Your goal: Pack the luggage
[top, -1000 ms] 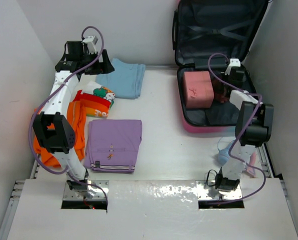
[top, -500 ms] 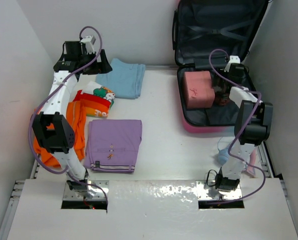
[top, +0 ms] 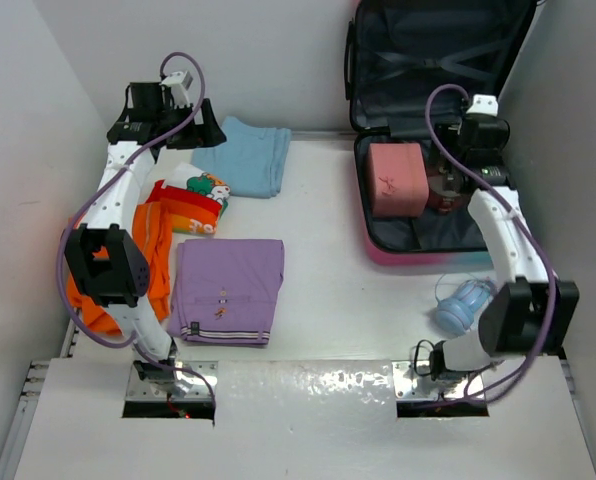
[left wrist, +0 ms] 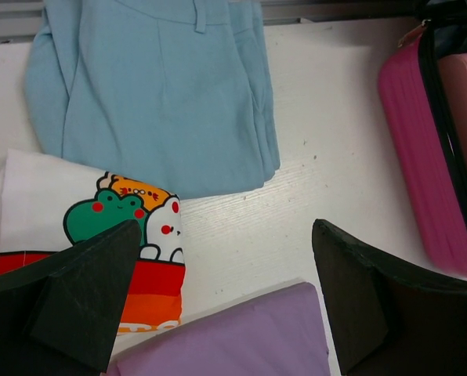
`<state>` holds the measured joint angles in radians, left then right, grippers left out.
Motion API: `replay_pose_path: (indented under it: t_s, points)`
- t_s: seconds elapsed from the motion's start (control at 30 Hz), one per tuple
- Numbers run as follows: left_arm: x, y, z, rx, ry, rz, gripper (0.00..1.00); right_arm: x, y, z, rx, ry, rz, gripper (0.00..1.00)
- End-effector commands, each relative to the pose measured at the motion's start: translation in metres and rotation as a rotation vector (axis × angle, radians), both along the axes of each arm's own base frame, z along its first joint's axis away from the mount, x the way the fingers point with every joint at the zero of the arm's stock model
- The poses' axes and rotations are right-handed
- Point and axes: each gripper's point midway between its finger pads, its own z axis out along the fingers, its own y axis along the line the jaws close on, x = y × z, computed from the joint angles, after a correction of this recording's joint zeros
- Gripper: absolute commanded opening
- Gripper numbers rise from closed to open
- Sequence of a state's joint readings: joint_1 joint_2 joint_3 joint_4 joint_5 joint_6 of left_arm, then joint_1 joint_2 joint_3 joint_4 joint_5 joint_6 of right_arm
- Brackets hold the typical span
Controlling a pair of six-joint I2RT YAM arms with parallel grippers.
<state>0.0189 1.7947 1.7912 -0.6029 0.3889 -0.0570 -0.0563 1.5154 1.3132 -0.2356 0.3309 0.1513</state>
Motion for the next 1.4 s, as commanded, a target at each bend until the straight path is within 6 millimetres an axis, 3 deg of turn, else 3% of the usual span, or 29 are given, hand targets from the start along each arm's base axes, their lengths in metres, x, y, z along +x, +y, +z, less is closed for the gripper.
replay_pose_path:
  t_s: [0.0, 0.07, 0.1, 0.17, 0.27, 0.3, 0.33, 0.4, 0.57, 0.6, 0.67, 0.77, 0.83, 0.87, 1.0, 1.1, 1.2, 1.23, 1.3, 1.37]
  points:
    - [-0.004, -0.001, 0.052, -0.010, -0.137, -0.021, 0.87, -0.071, 0.015, -0.021, 0.018, 0.225, -0.012, 0.99]
    - [-0.007, -0.004, 0.057, -0.016, -0.148, -0.035, 0.87, -0.104, 0.034, -0.034, 0.103, 0.289, 0.051, 0.99]
    - [-0.008, -0.005, 0.058, -0.019, -0.149, -0.041, 0.87, -0.133, 0.042, -0.065, 0.134, 0.401, 0.073, 0.99]
    - [-0.013, -0.007, 0.055, -0.021, -0.142, -0.048, 0.87, -0.172, 0.063, -0.088, 0.197, 0.470, 0.121, 0.99]
    - [-0.020, -0.010, 0.050, 0.002, -0.137, -0.061, 0.86, -0.195, 0.064, -0.094, 0.221, 0.416, 0.060, 0.99]
    - [-0.023, -0.010, 0.047, 0.015, -0.130, -0.063, 0.87, -0.204, 0.063, -0.107, 0.224, 0.432, 0.046, 0.99]
    - [-0.024, -0.008, 0.046, 0.040, -0.137, -0.070, 0.86, -0.208, 0.056, -0.111, 0.203, 0.430, 0.007, 0.99]
    - [-0.032, -0.023, 0.047, 0.078, -0.151, -0.114, 0.87, -0.215, 0.050, -0.117, 0.195, 0.426, -0.038, 0.99]
    - [-0.036, -0.032, 0.054, 0.096, -0.169, -0.145, 0.86, -0.204, 0.025, -0.122, 0.255, 0.350, -0.087, 0.98]
    - [-0.036, -0.032, 0.057, 0.094, -0.180, -0.144, 0.86, -0.212, 0.006, -0.132, 0.303, 0.393, -0.169, 0.96]
    - [-0.037, -0.036, 0.062, 0.091, -0.197, -0.152, 0.86, -0.216, -0.006, -0.135, 0.365, 0.390, -0.215, 0.90]
    - [-0.041, -0.042, 0.066, 0.074, -0.207, -0.181, 0.86, -0.224, -0.039, -0.120, 0.407, 0.239, -0.359, 0.87]
    - [-0.044, -0.047, 0.069, 0.060, -0.216, -0.208, 0.86, -0.241, -0.064, -0.119, 0.466, 0.200, -0.479, 0.87]
    - [-0.045, -0.048, 0.069, 0.054, -0.219, -0.215, 0.86, -0.258, -0.077, -0.124, 0.494, 0.215, -0.567, 0.92]
    - [-0.048, -0.055, 0.067, 0.021, -0.212, -0.249, 0.86, -0.290, -0.098, -0.151, 0.574, 0.189, -0.791, 0.92]
    - [-0.046, -0.057, 0.067, -0.006, -0.205, -0.252, 0.86, -0.317, -0.106, -0.171, 0.605, 0.191, -0.937, 0.87]
    - [-0.045, -0.060, 0.063, -0.028, -0.188, -0.259, 0.85, -0.318, -0.100, -0.190, 0.661, 0.197, -0.949, 0.80]
    - [-0.047, -0.061, 0.064, -0.032, -0.188, -0.265, 0.85, -0.323, -0.098, -0.198, 0.664, 0.206, -0.962, 0.69]
    - [-0.051, -0.062, 0.061, -0.028, -0.177, -0.273, 0.85, -0.324, -0.113, -0.198, 0.626, 0.164, -0.981, 0.60]
    - [-0.056, -0.061, 0.058, -0.017, -0.167, -0.281, 0.85, -0.322, -0.123, -0.198, 0.565, 0.204, -0.922, 0.60]
